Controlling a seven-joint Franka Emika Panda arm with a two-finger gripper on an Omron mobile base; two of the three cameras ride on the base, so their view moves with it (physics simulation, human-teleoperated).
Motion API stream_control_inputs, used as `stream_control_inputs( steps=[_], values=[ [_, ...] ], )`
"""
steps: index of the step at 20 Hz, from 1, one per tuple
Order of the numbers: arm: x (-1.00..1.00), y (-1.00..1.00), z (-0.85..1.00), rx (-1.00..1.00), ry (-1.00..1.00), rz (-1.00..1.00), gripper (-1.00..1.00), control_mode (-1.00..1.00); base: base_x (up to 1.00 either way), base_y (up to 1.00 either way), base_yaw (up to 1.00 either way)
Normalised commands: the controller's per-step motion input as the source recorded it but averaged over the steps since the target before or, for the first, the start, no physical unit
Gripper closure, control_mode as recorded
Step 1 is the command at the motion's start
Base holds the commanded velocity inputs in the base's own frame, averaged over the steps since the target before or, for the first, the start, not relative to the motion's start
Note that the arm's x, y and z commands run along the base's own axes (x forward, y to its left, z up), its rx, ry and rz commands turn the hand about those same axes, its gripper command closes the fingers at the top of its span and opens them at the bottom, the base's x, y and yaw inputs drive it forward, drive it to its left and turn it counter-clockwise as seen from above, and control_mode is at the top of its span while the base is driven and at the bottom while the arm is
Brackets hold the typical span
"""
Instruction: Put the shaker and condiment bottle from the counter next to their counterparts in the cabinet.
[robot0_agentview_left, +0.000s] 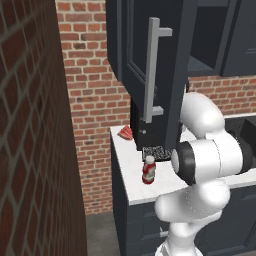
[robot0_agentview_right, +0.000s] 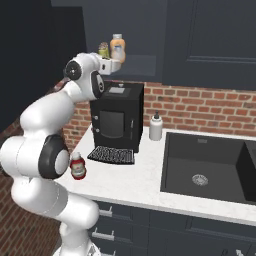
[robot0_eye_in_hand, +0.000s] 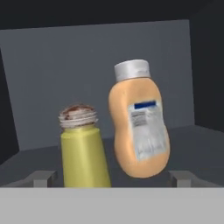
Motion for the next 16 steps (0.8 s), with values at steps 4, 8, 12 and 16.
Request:
stream_control_inputs(
  steps=[4,8,12,16],
  values=[
    [-0.71,-0.44,0.00,0.00,-0.07,0.07,-1.00,-1.00,0.00,0.00,0.00],
    [-0.88,-0.26,-0.03,0.00,-0.03,0.16,-1.00,-1.00,0.00,0.00,0.00],
    [-0.93,-0.19,-0.13,0.00,0.00,0.28,-1.00,-1.00,0.00,0.00,0.00],
    [-0.93,-0.35,-0.16,0.01,0.00,0.39,-1.00,-1.00,0.00,0.00,0.00]
  ],
)
